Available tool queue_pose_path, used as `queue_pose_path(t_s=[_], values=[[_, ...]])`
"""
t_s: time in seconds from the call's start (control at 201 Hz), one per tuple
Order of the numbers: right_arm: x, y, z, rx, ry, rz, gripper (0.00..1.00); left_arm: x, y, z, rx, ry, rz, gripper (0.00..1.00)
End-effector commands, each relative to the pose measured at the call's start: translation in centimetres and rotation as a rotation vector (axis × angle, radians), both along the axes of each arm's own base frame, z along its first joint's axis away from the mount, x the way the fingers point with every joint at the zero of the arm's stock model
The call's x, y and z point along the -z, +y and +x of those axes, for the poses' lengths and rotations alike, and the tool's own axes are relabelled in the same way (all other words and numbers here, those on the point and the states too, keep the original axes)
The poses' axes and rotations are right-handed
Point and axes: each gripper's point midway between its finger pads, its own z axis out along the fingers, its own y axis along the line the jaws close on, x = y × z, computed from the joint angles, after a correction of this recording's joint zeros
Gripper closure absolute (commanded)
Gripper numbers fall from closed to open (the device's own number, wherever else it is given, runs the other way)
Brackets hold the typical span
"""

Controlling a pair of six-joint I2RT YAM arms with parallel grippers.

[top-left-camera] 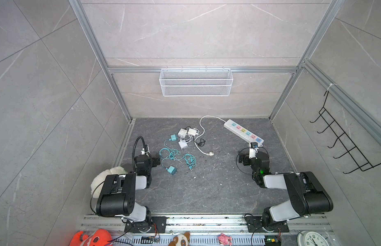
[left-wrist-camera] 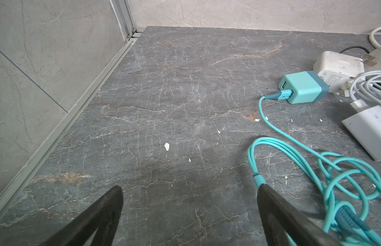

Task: Insert plugs into power strip
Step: Move the socket to the top-right of the table.

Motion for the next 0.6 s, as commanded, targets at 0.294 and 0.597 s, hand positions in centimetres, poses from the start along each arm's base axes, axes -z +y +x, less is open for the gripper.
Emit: queue_pose_path(t_s=[0.294, 0.597], values=[[-4.8, -0.4, -0.3, 0.075, 0.144, 0.096, 0.01, -4.6, -0.8, 0.6, -0.002, 0.06, -0.015, 0.0], [-4.7, 0.7, -2.4, 0.156, 0.401, 0.238, 0.01, -8.4, -3.2, -1.5, -0.04, 0.149, -0.24, 0.0]])
